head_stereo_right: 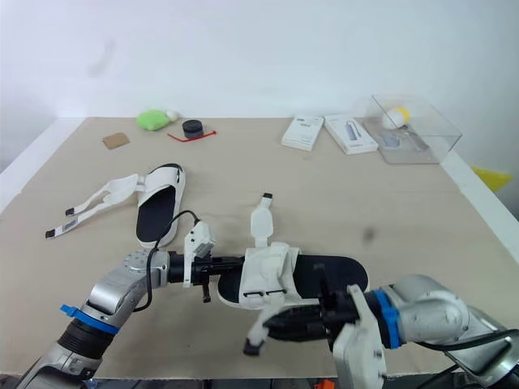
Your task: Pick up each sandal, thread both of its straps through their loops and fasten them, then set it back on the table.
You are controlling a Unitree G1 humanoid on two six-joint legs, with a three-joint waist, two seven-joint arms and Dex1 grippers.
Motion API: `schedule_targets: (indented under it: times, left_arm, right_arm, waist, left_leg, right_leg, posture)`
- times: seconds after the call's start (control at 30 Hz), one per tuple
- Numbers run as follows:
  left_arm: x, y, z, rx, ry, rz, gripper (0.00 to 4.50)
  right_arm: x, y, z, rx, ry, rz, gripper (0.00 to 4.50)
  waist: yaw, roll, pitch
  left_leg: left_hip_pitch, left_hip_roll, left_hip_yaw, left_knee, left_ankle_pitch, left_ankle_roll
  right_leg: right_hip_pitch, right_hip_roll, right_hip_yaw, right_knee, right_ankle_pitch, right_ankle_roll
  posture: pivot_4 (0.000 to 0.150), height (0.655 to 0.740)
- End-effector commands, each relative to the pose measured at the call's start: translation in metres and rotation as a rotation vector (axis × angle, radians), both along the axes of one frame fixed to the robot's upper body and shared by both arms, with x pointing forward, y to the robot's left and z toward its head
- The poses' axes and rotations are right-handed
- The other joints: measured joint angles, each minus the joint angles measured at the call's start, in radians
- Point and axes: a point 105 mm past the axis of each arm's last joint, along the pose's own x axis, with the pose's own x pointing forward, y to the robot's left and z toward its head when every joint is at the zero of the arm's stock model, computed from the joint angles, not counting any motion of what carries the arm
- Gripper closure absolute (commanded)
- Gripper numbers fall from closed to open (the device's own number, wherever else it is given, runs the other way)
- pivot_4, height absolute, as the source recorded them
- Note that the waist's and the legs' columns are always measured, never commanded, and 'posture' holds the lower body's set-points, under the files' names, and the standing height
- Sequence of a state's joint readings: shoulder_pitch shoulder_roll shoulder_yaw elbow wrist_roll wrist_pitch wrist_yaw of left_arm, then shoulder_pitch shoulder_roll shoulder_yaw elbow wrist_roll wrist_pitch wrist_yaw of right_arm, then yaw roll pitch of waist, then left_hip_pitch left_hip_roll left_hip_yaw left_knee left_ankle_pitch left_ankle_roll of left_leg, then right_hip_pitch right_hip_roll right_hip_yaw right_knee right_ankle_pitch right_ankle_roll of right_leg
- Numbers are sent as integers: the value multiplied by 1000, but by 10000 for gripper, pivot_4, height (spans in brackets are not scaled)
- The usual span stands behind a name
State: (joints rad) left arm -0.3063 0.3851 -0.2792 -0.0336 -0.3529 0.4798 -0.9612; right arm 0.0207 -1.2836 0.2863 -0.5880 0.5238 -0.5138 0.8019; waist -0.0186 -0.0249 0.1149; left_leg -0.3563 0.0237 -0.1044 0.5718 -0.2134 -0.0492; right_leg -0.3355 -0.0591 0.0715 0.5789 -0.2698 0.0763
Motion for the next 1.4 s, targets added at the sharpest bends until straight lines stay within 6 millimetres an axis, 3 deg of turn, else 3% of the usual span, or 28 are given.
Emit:
schedule_targets:
  times: [0.03, 0.2, 0.37, 0.67, 1.4]
  left_arm:
    - [-3, 6, -20, 65, 62, 14, 45000]
    - [-4, 6, -21, 63, 63, 15, 45000]
    - [-4, 6, -21, 64, 62, 14, 45000]
    - [-5, 5, -20, 64, 61, 8, 45000]
    - [-7, 4, -20, 58, 64, 12, 45000]
  right_arm:
    - [23, 5, 26, 123, 255, -153, 44772]
    - [60, 5, 38, 217, 515, -334, 44772]
    - [96, -4, 35, 238, 629, -514, 44772]
    - [124, -14, 25, 223, 702, -673, 44772]
    - [131, -20, 1, 150, 745, -763, 44772]
  waist:
    - [0, -1, 1]
    - [0, 0, 3]
    - [1, 2, 1]
    - [0, 2, 0]
    - [-1, 3, 1]
  left_leg:
    - [0, 1, 0, 0, 0, 0]
    - [-1, 1, 2, 1, 0, 0]
    - [-2, 1, 2, 1, 0, 0]
    - [-2, 1, 1, 0, 0, 1]
    - [-2, 1, 1, 0, 0, 1]
  right_leg:
    - [0, 0, 0, 0, 0, 0]
    - [-3, -1, 0, -2, -3, -2]
    - [-4, 1, -1, 0, -2, -2]
    - [-4, 2, -1, 0, -2, -1]
    - [-5, 3, -1, 0, -2, 0]
  posture:
    - [1500, 7400]
    - [1500, 7400]
    - [1500, 7400]
    - [1500, 7400]
    - [1500, 7400]
